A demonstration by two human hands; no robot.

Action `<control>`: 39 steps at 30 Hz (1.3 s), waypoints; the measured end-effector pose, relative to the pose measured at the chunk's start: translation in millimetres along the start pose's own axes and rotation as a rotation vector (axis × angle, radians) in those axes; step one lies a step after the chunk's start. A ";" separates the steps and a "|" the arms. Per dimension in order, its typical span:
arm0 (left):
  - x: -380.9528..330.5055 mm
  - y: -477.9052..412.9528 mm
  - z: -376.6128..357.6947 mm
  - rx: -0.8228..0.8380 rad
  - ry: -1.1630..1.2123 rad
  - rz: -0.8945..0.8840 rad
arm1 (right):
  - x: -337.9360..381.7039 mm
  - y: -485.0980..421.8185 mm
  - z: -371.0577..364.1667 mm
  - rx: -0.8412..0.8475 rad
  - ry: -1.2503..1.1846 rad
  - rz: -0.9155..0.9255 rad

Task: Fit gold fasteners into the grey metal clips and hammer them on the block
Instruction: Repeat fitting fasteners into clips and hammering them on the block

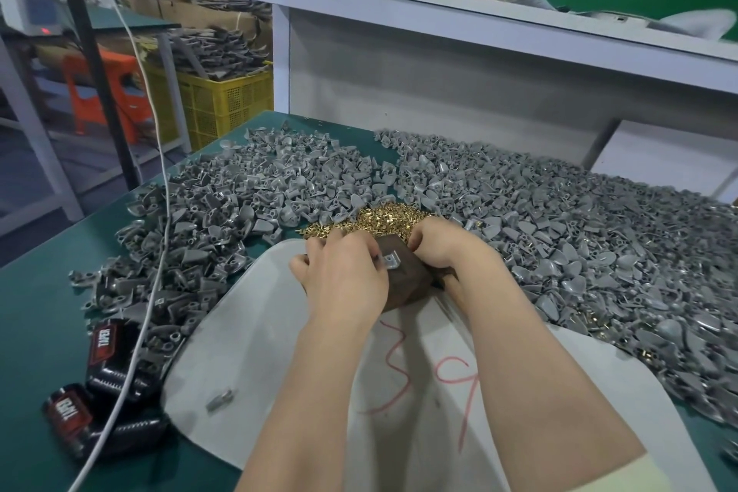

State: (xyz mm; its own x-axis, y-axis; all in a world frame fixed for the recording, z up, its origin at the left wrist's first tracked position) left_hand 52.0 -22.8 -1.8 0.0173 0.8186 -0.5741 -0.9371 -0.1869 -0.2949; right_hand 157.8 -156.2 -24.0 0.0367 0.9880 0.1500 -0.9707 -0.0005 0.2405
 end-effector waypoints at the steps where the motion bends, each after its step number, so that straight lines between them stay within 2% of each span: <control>1: 0.0 0.0 -0.1 0.001 0.000 0.000 | -0.8 -1.1 -0.4 -0.001 0.009 -0.014; 8: 0.1 0.3 -0.5 0.000 0.003 0.002 | -2.5 -2.5 -3.1 -0.039 0.020 -0.052; 13: -0.2 -0.2 -0.7 0.002 0.001 0.000 | -0.1 -0.1 -2.5 0.021 0.052 -0.025; 18: 0.4 0.6 -0.7 0.005 -0.001 0.003 | -2.1 -0.2 -3.4 0.003 0.012 -0.044; 20: 0.3 0.3 -0.5 0.006 -0.001 0.002 | -5.0 -0.3 -1.0 -0.053 -0.100 -0.038; 23: -0.3 -0.1 -1.0 0.010 0.008 -0.005 | -15.0 5.5 14.5 -0.207 -0.418 -0.035; 27: -1.7 0.3 -2.2 0.012 0.028 -0.013 | -25.3 21.8 24.8 -0.216 -0.821 -0.021; 36: -10.7 1.8 -6.9 0.045 0.042 -0.057 | -30.4 75.5 16.5 -0.194 -1.118 0.052; 39: -13.4 2.8 -7.9 0.050 0.043 -0.067 | -28.8 78.9 15.4 -0.181 -1.117 0.077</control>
State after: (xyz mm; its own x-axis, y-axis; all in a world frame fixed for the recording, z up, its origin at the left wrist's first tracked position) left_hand 51.9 -38.6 -1.0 0.0948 0.8043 -0.5866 -0.9494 -0.1042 -0.2963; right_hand 83.7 -187.0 5.4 0.0786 0.2950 0.9523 -0.9963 0.0564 0.0648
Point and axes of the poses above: each hand's wrist, its own y-axis away from the middle knuckle, its own z-axis out of the back of the hand, x = y × z, the point moved 8 cm from there along -y, towards the middle knuckle, and after that the axes turned 10 degrees about -z, right-handed, at the moved point
